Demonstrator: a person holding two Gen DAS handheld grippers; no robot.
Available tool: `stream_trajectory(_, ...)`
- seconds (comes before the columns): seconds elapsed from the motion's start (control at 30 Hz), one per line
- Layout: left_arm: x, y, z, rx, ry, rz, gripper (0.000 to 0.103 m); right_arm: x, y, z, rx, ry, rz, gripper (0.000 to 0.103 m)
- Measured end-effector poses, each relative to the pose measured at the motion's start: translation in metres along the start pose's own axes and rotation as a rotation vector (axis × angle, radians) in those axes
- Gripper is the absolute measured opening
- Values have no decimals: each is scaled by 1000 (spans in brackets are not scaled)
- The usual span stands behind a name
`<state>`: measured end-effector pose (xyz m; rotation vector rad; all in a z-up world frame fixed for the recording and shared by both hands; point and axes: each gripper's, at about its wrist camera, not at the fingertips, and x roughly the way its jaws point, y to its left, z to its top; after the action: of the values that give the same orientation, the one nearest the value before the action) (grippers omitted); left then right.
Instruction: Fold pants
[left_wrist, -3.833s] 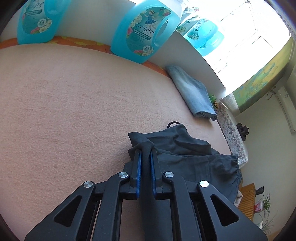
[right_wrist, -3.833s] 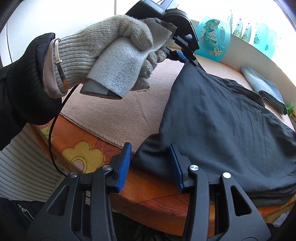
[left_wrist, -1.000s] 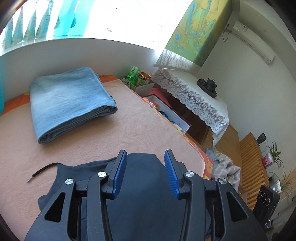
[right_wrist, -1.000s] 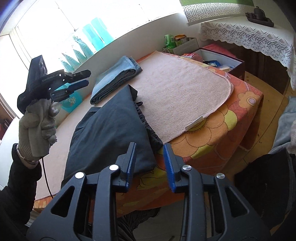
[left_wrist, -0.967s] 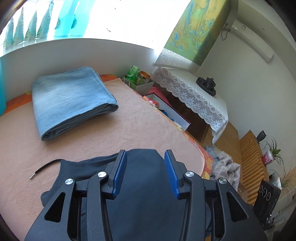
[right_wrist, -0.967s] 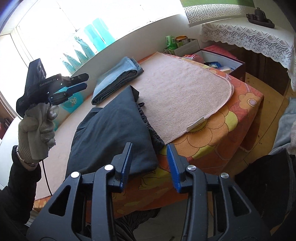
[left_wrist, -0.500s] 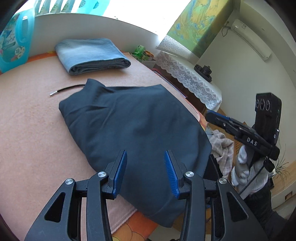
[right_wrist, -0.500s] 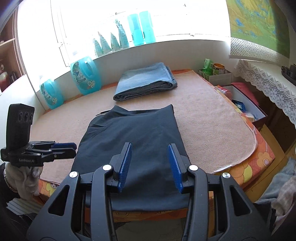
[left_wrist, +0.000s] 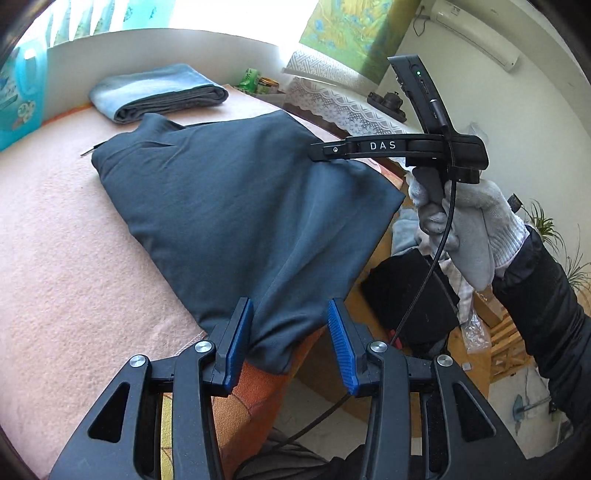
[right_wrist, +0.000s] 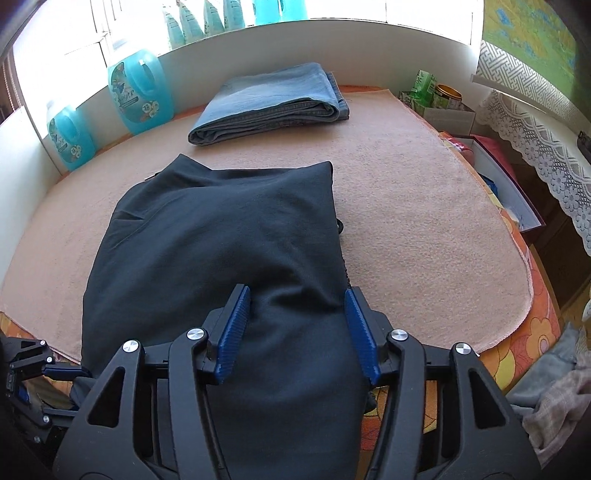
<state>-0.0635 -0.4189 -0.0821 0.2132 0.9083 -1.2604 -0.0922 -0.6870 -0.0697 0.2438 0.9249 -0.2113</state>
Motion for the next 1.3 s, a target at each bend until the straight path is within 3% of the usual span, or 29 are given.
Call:
stream_trajectory(0.2, -8, -12, -15, 55, -8, 6, 41, 1, -4, 10, -24, 35, 68, 58)
stream_trajectory(0.3, -18, -1, -11, 1, -4, -18, 42, -3, -7, 21, -55, 32, 102, 61)
stream_trajectory(0.5, -43, 35, -7, -118, -31, -2, 45, 4, -28, 48, 24, 14, 161, 84)
stream_trajectory(0.53, -46, 42, -6, -140, -37, 14, 53, 10, -32, 52, 38, 35, 188, 85)
stream_trajectory(0.63, -47, 66, 4, -216, -54, 48, 54, 29, -36, 57, 61, 109, 236, 86)
stream_trajectory(0.7, -43, 79, 12, -270, -48, 23, 54, 37, -34, 56, 50, 161, 206, 86)
stream_trajectory(0.77, -36, 90, 20, -306, -38, 24, 54, 25, -27, 53, 25, 125, 177, 86)
stream_trajectory(0.87, -22, 109, 30, -371, -15, -1, 54, -16, -6, 35, -29, 25, 172, 85)
stream_trajectory(1.0, -9, 131, 44, -438, -5, -15, 54, -73, 35, -11, -50, -55, 232, 80)
stream_trajectory(1.17, 1, 156, 61, -518, -15, -37, 54, -93, 80, -70, 25, -6, 397, 62)
stream_trajectory(1.3, 10, 173, 67, -598, -41, -28, 54, -74, 112, -101, 51, 40, 431, 49)
